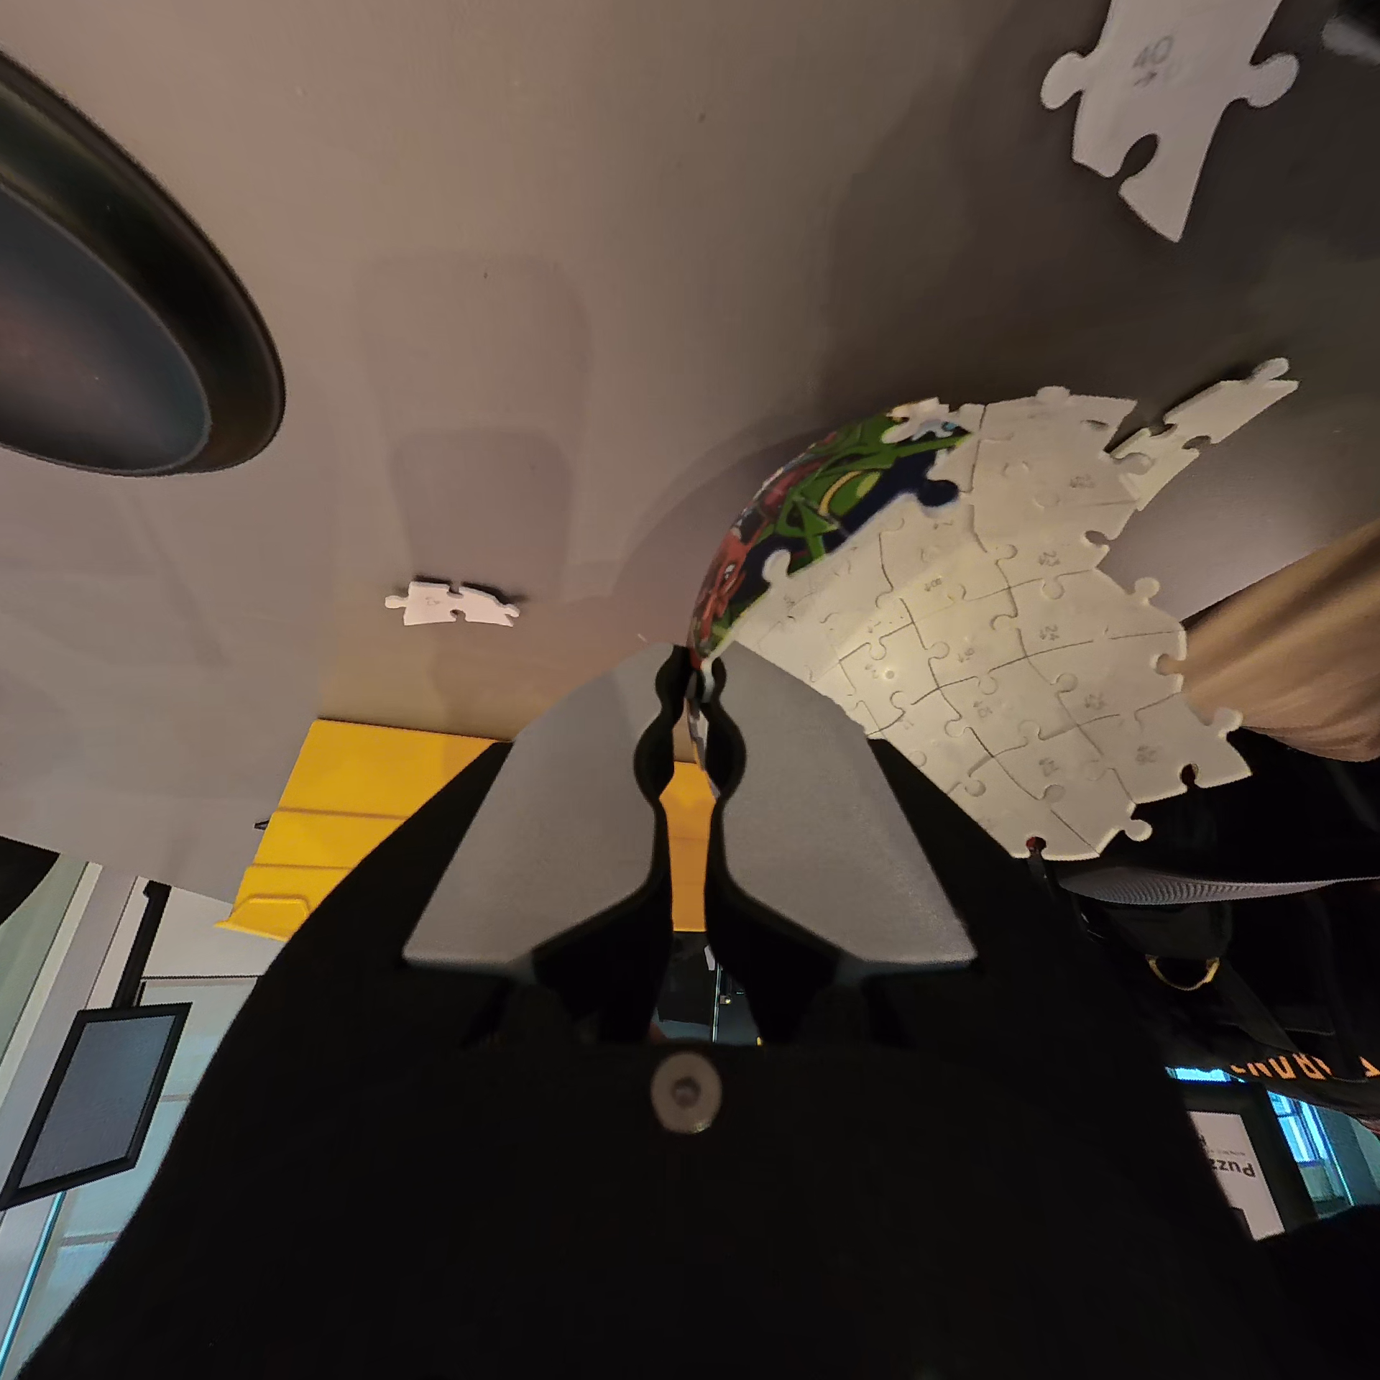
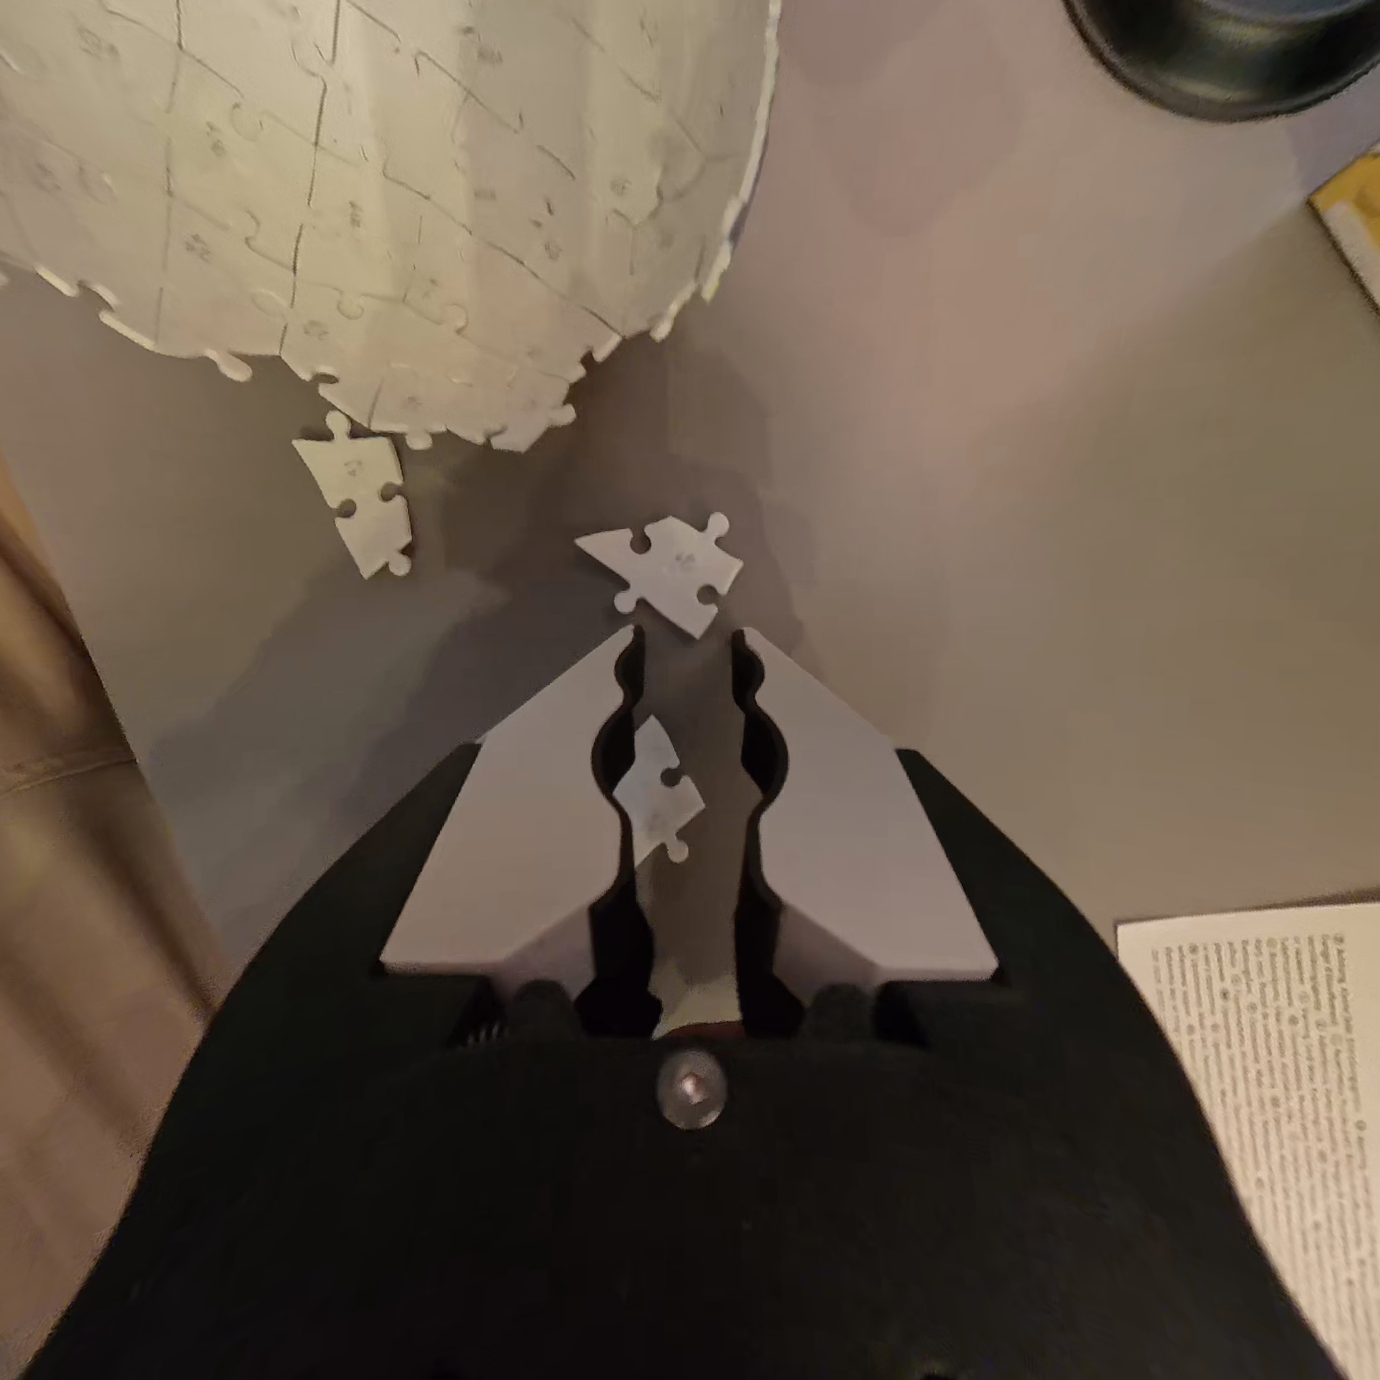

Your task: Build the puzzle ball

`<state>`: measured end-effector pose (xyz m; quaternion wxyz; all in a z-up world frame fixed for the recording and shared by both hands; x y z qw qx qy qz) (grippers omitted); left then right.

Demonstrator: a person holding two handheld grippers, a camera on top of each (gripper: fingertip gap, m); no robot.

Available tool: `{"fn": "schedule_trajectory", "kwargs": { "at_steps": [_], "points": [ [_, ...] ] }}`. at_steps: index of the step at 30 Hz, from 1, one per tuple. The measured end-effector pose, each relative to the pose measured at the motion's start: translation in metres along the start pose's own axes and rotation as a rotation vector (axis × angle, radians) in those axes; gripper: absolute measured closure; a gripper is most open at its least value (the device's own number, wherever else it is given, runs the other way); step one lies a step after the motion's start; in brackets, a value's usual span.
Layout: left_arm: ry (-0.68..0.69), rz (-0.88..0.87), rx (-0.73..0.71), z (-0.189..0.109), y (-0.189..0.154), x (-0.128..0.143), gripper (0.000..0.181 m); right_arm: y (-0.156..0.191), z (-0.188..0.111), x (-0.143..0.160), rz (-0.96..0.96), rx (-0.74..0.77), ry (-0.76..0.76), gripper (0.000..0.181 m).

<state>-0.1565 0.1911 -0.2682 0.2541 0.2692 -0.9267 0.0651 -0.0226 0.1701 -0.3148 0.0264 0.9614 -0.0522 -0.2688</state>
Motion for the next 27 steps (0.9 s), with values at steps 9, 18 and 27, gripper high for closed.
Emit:
{"fn": "schedule_trajectory", "kwargs": {
  "at_steps": [9,18,27],
  "points": [
    [-0.006,-0.007,0.005,0.001,0.0,0.002,0.179,0.002,0.007,-0.008,-0.047,0.032,-0.035,0.17],
    [-0.001,-0.005,0.002,0.0,0.0,0.001,0.179,-0.002,-0.001,-0.01,-0.039,0.039,-0.074,0.181],
    [0.001,-0.005,0.011,0.001,0.0,0.003,0.179,0.008,0.007,-0.012,-0.061,-0.014,-0.07,0.155]
  ]
}}
Point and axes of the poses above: each gripper's, where its closed fingertips meet, z out along the fingers, x out of its underside, y = z × x across the jaws, the point moved 4 cm from there along -z, back along the fingers, and after that the axes turned 2 degrees about -x, right-handed, at the moved point
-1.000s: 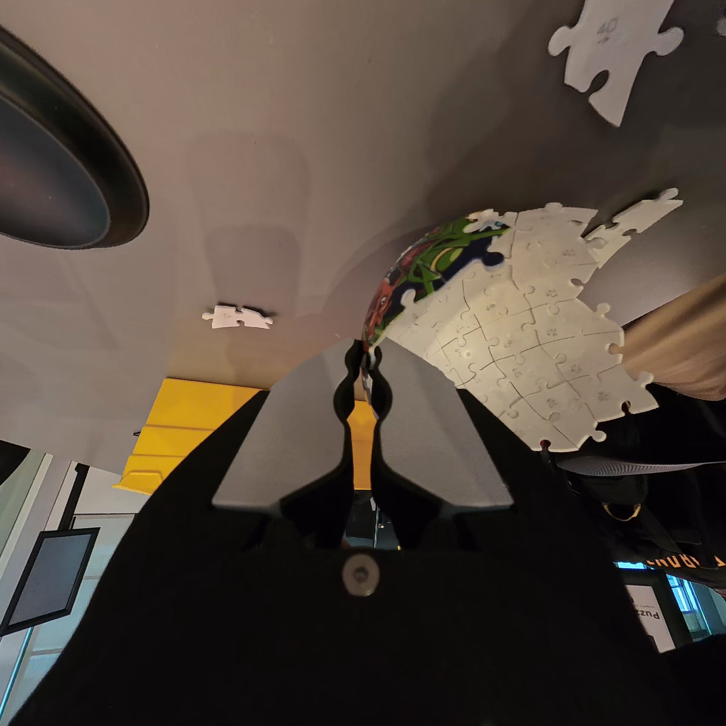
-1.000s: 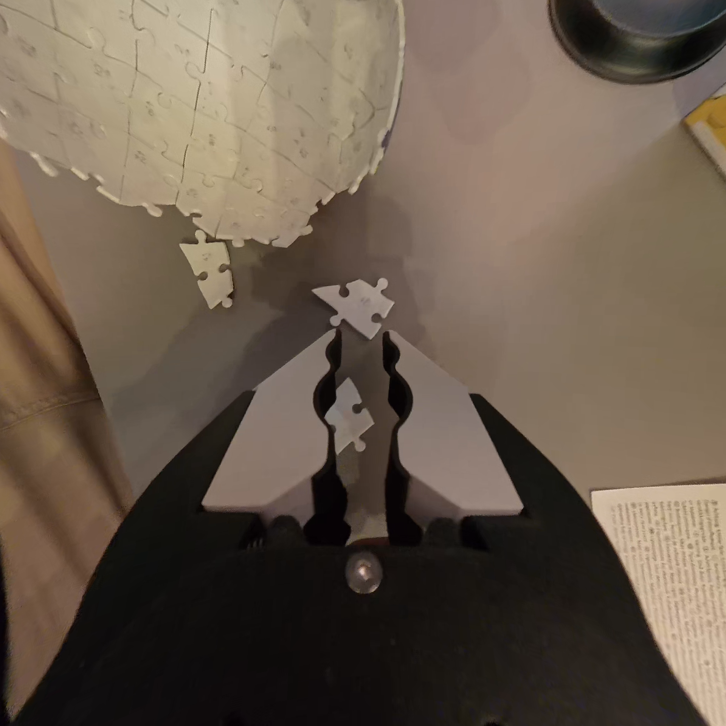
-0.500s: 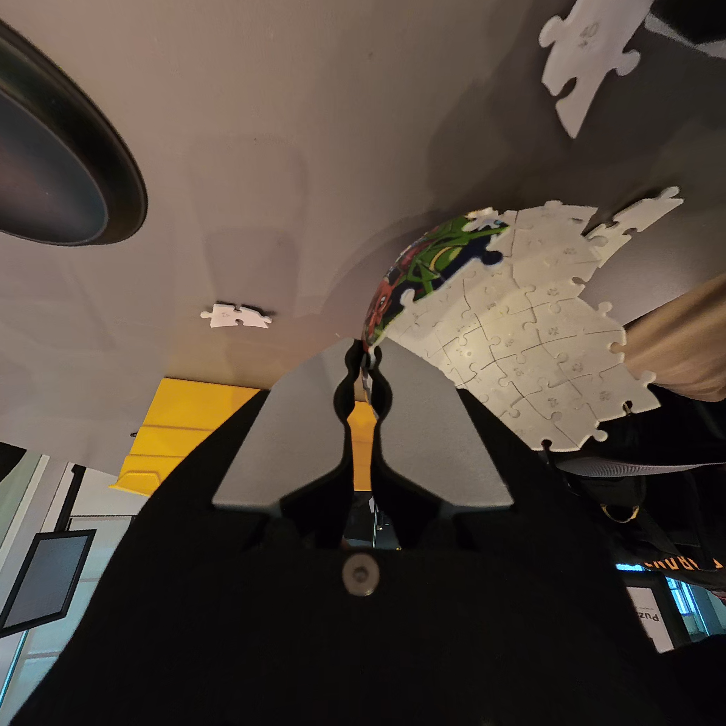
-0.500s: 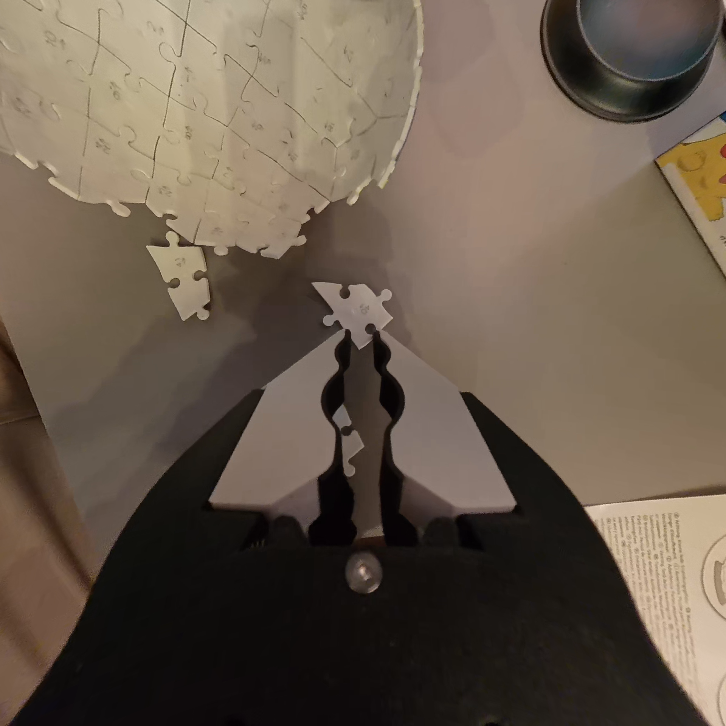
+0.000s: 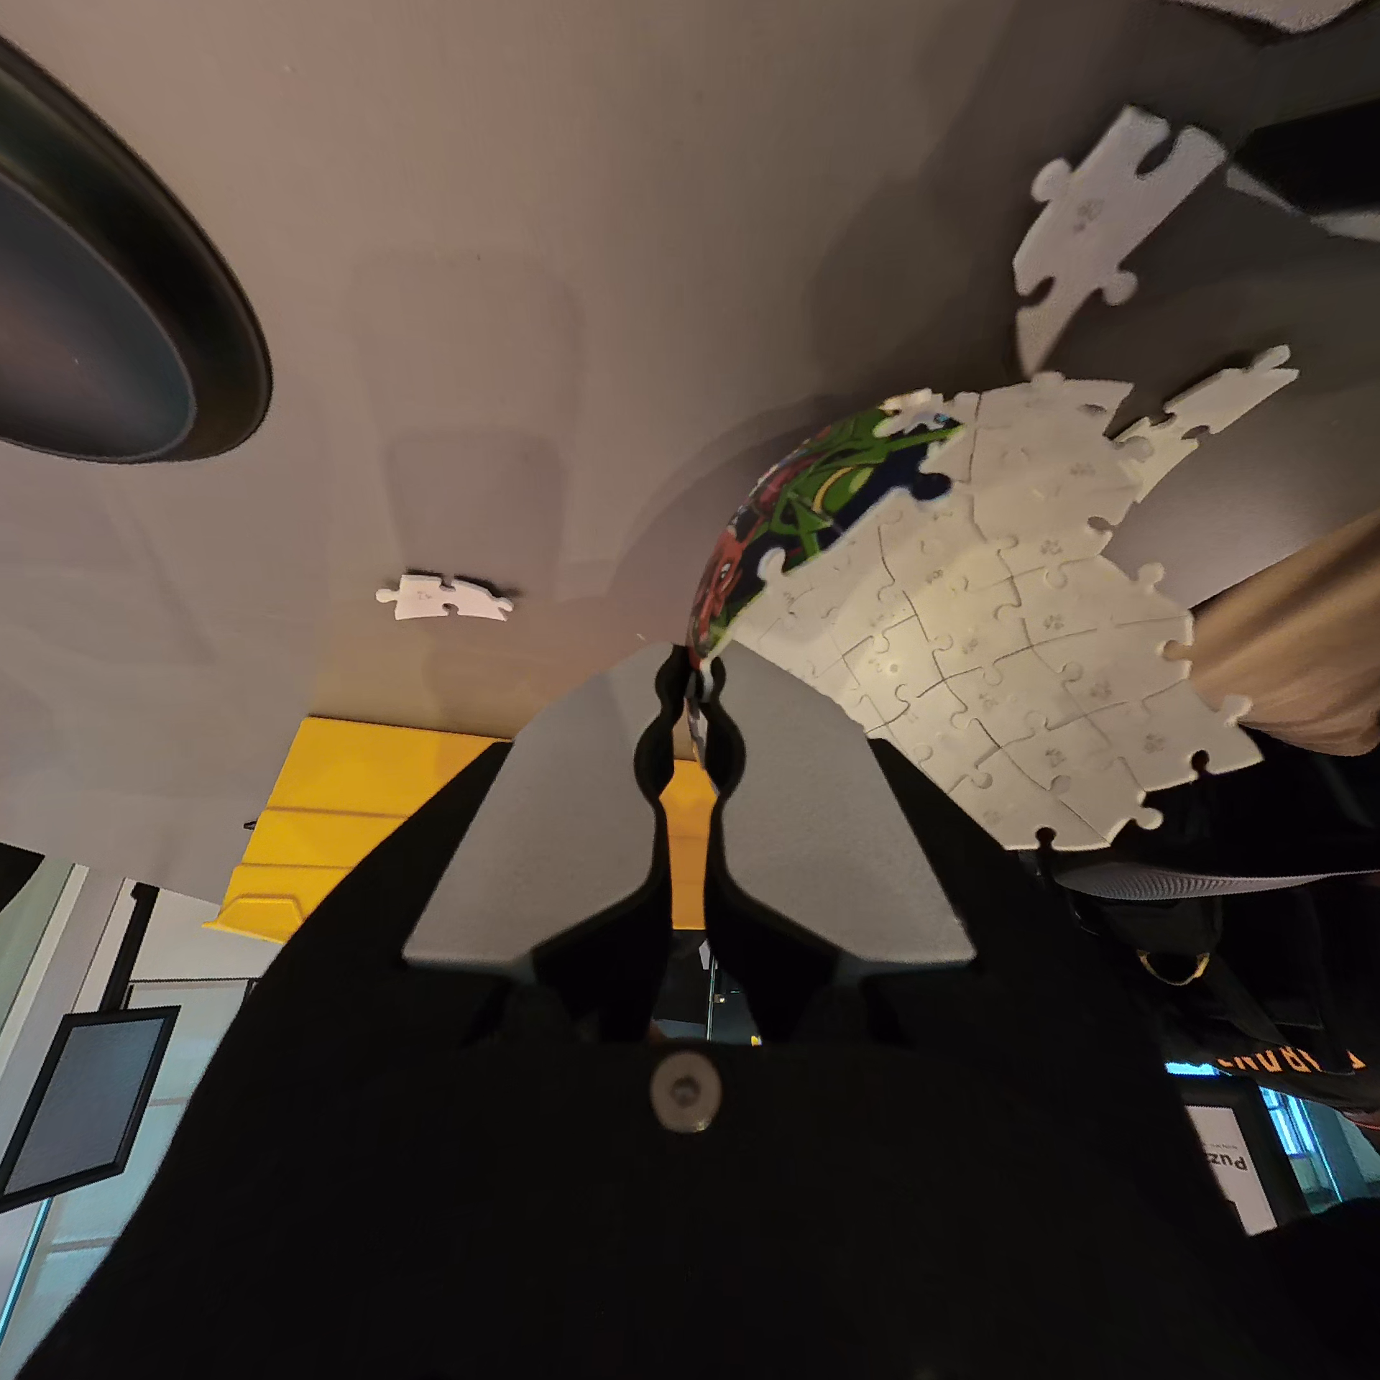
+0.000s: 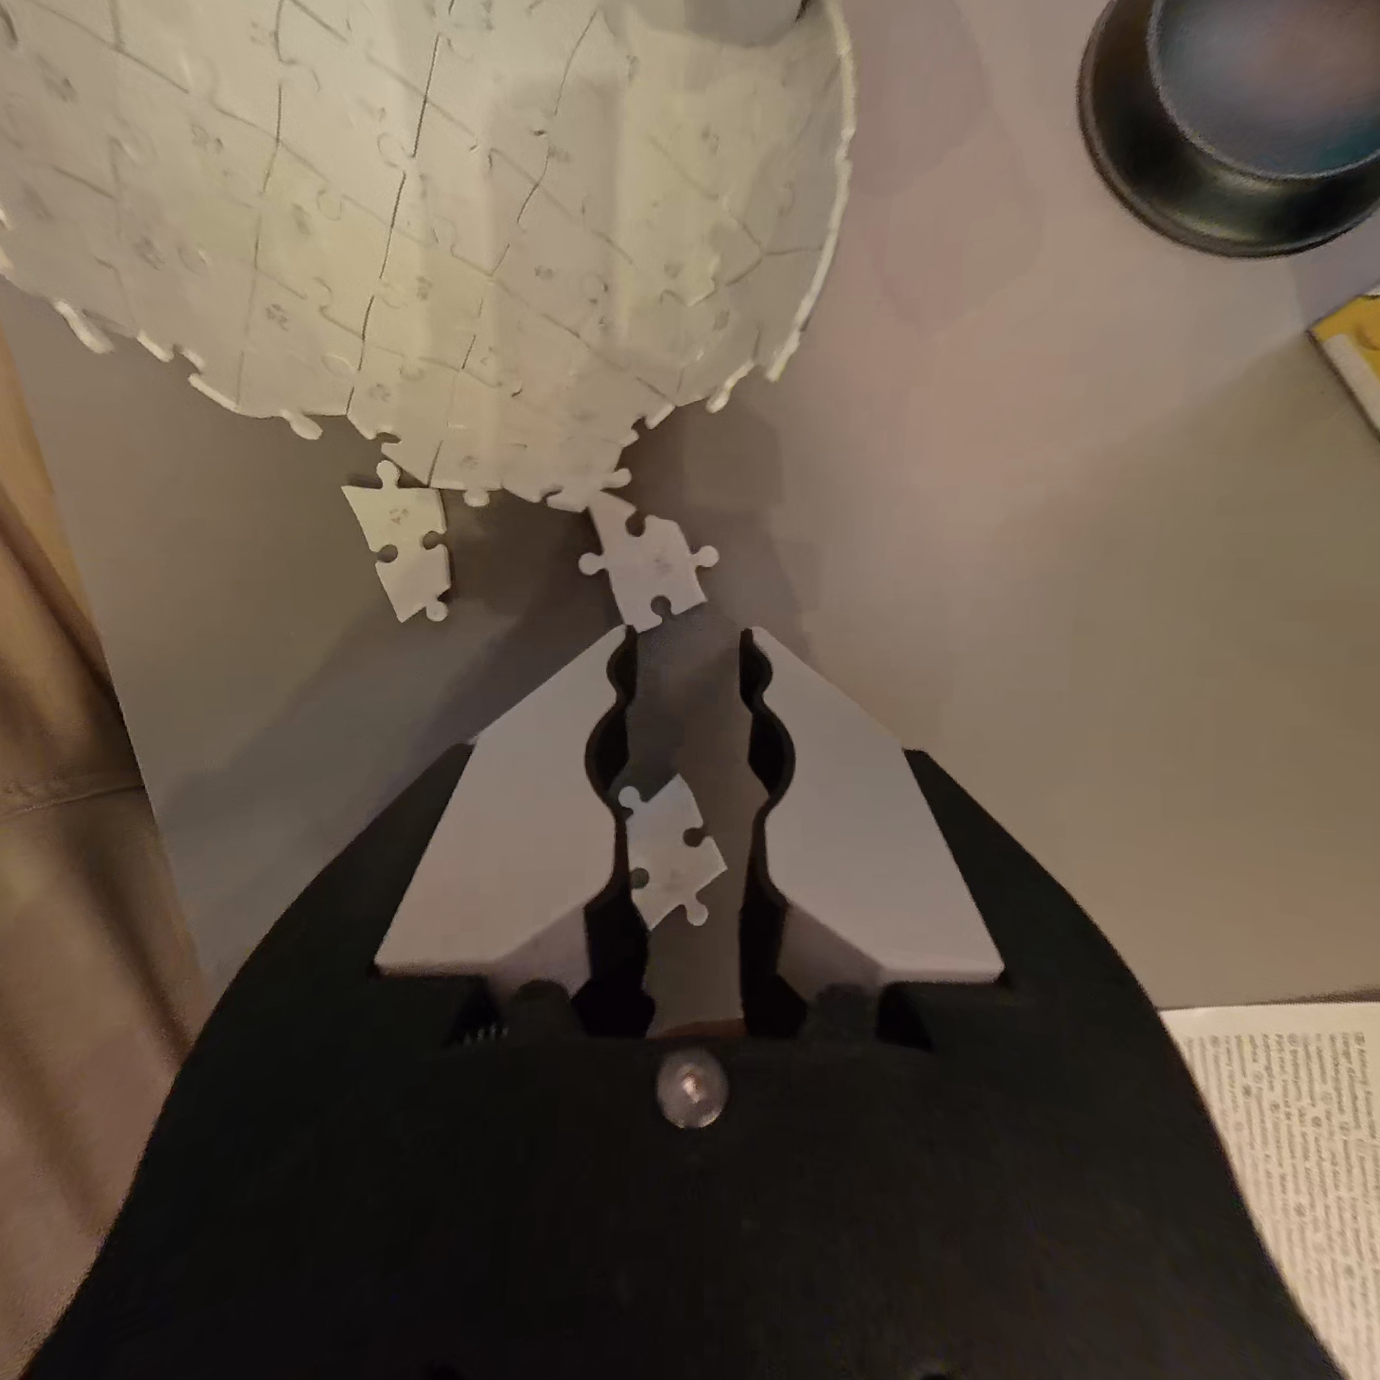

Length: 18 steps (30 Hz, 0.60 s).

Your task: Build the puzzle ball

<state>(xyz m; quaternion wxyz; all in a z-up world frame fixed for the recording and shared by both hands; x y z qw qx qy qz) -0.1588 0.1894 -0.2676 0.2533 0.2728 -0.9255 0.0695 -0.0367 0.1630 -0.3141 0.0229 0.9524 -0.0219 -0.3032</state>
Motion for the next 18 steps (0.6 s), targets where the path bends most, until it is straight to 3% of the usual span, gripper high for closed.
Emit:
{"fn": "schedule_trajectory", "kwargs": {
  "at_steps": [8,18],
  "points": [
    [0.002,-0.003,0.004,0.0018,0.0014,0.0036,0.179,0.0038,0.0059,-0.0102,-0.049,0.006,-0.025,0.147],
    [-0.002,-0.002,0.004,0.0022,0.002,0.0029,0.179,0.0042,0.0084,-0.0078,-0.032,-0.021,-0.031,0.17]
  ]
}}
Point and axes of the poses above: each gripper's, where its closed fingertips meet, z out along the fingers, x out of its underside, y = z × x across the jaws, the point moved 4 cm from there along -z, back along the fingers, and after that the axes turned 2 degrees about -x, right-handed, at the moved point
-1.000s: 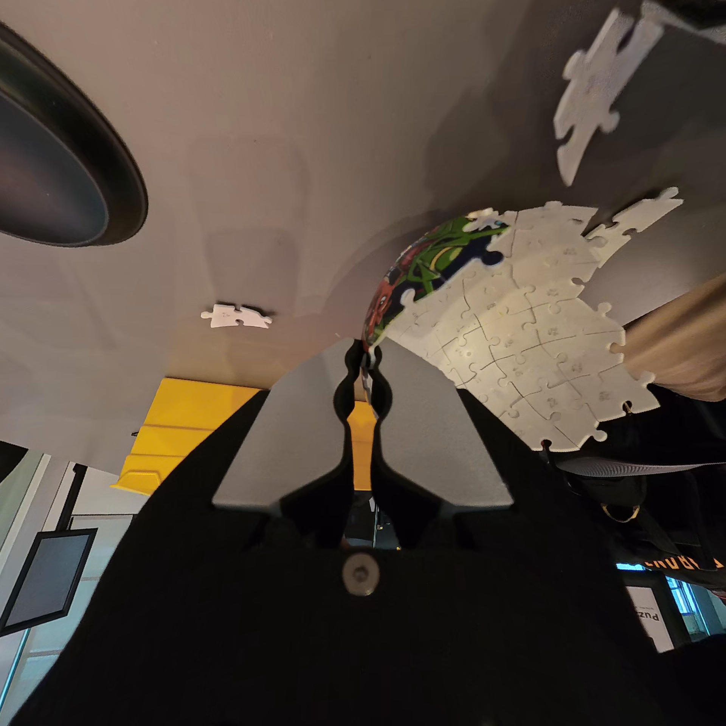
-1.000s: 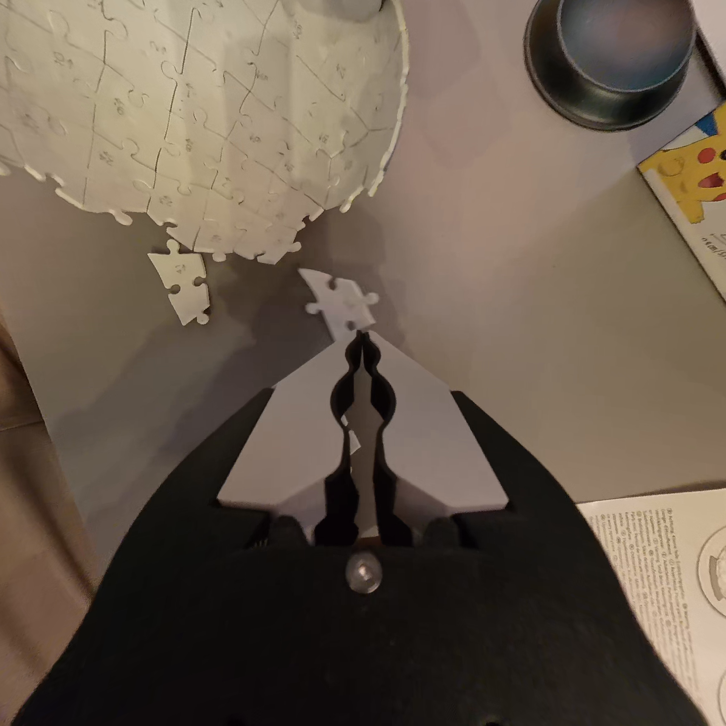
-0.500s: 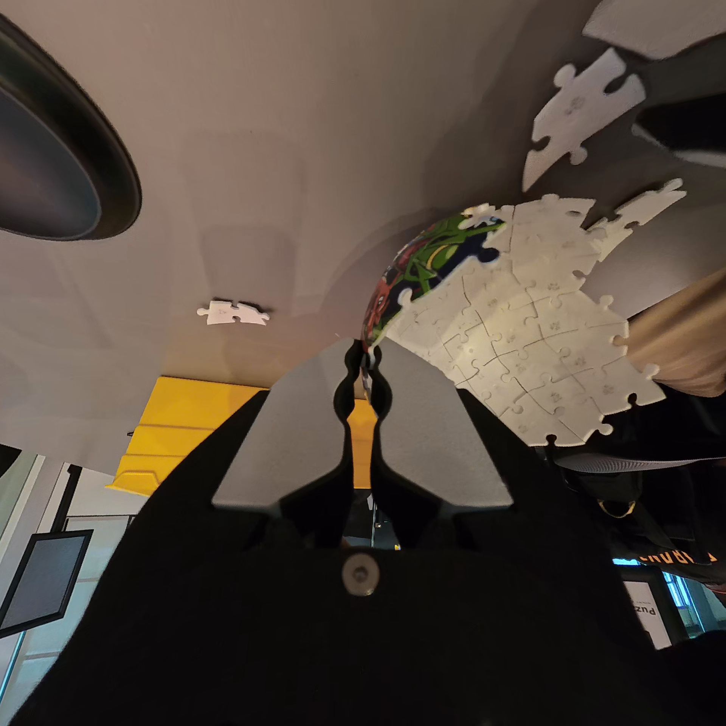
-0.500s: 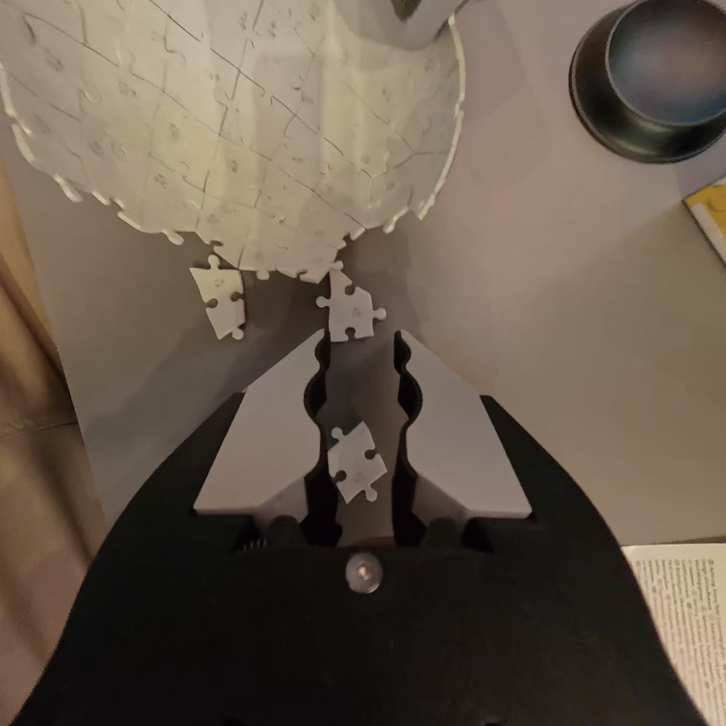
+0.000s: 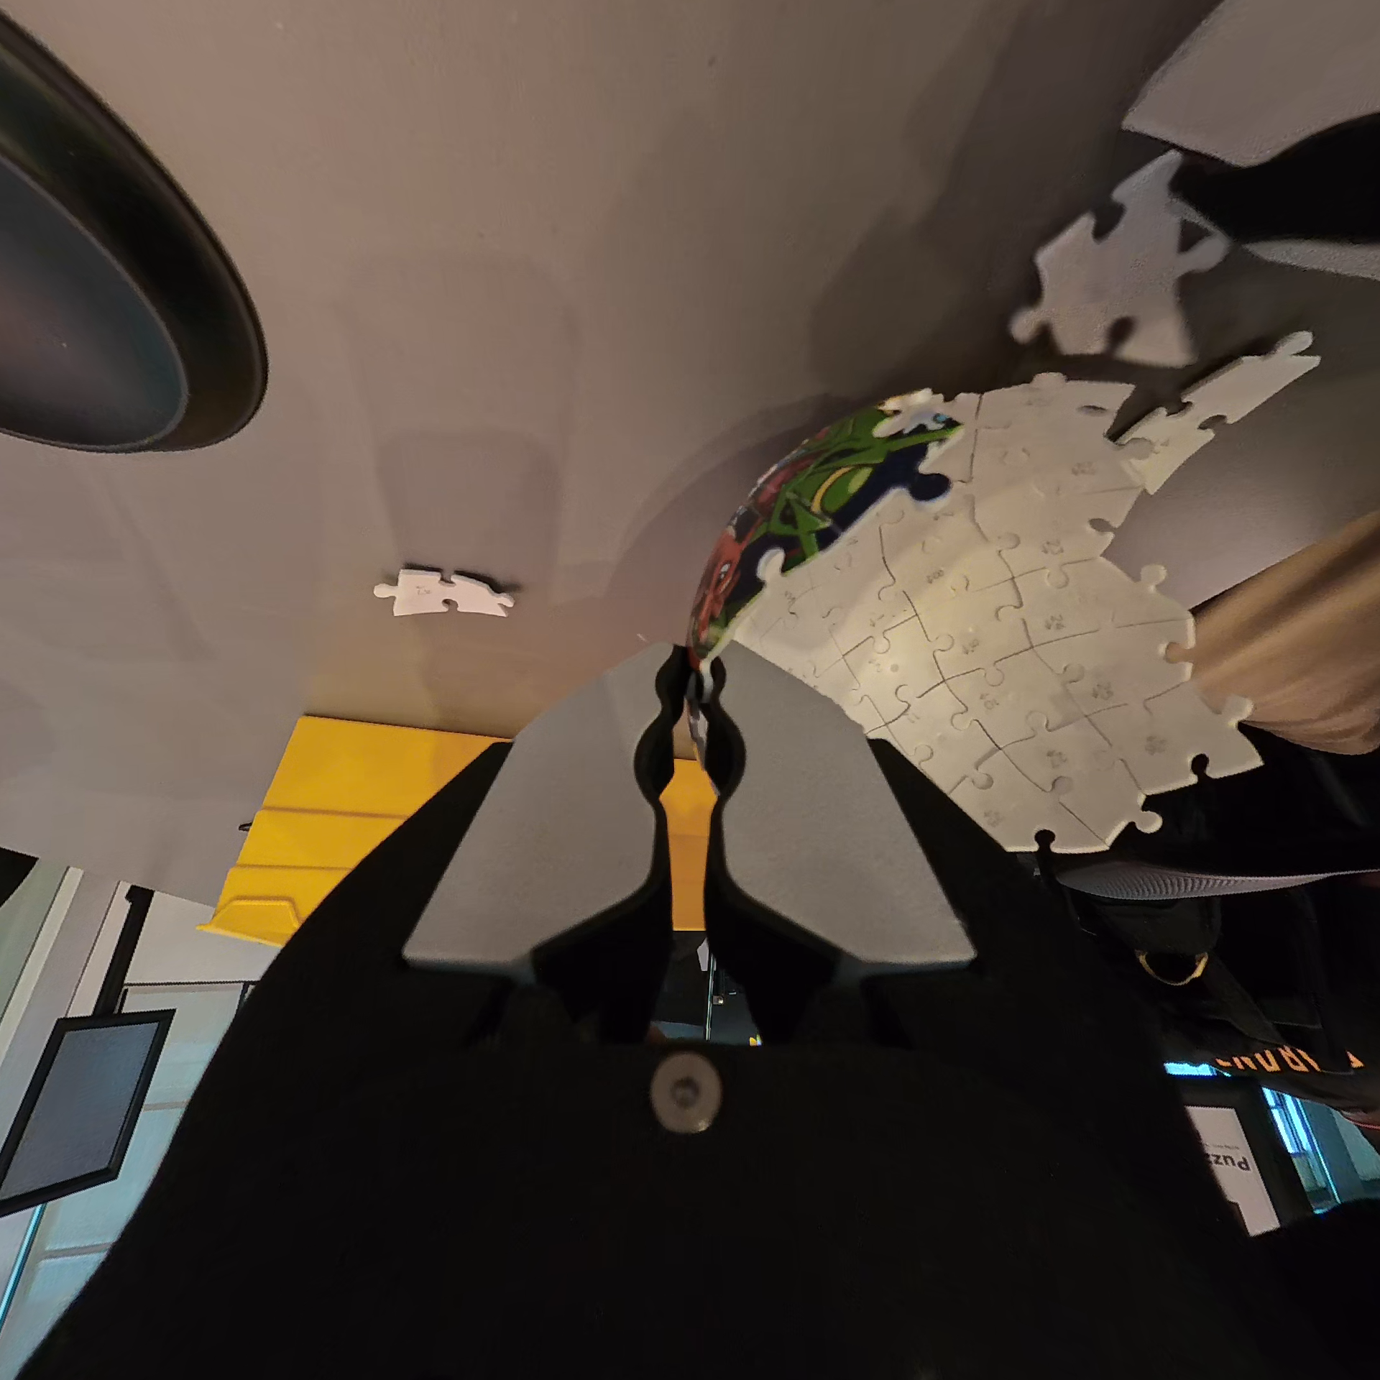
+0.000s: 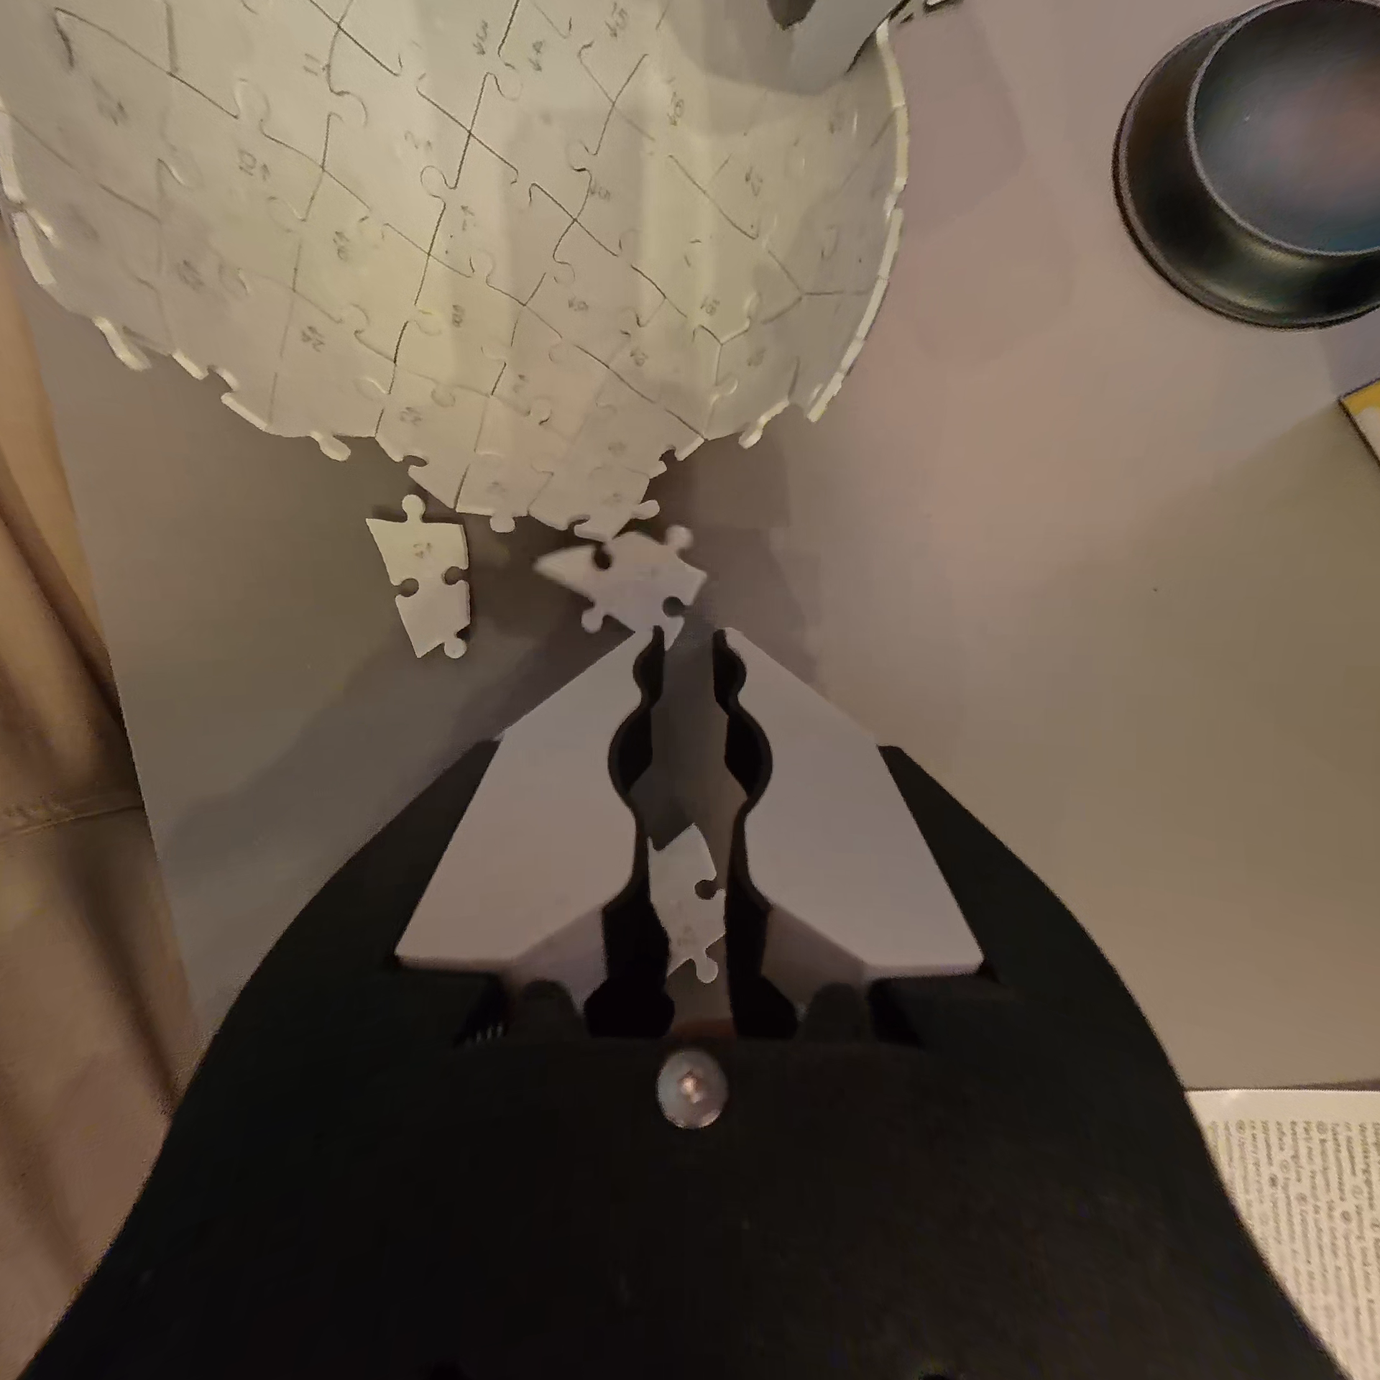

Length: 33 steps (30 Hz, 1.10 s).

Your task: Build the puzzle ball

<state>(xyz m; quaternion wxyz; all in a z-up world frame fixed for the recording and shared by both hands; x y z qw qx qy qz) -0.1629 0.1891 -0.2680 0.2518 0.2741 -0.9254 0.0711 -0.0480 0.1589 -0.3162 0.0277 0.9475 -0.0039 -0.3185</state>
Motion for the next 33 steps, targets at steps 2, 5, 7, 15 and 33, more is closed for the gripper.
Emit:
{"fn": "schedule_trajectory", "kwargs": {
  "at_steps": [2,5,7,15,33],
  "points": [
    [-0.001,0.0,0.001,0.0,0.0,0.0,0.179,0.0,0.0,0.0,0.004,-0.007,-0.003,0.172],
    [-0.002,-0.002,0.003,0.0,0.0,0.001,0.179,0.0,0.0,0.001,-0.007,0.007,0.008,0.172],
    [-0.004,-0.004,0.005,0.0,0.0,0.002,0.179,0.001,-0.003,-0.001,-0.008,0.008,-0.001,0.169],
    [-0.008,-0.007,0.005,0.002,0.0,0.003,0.179,0.017,-0.007,0.008,-0.033,-0.059,0.058,0.164],
    [0.003,-0.008,0.0,0.001,-0.002,0.003,0.179,0.012,-0.008,0.005,0.003,-0.007,0.019,0.181]
  ]
}}
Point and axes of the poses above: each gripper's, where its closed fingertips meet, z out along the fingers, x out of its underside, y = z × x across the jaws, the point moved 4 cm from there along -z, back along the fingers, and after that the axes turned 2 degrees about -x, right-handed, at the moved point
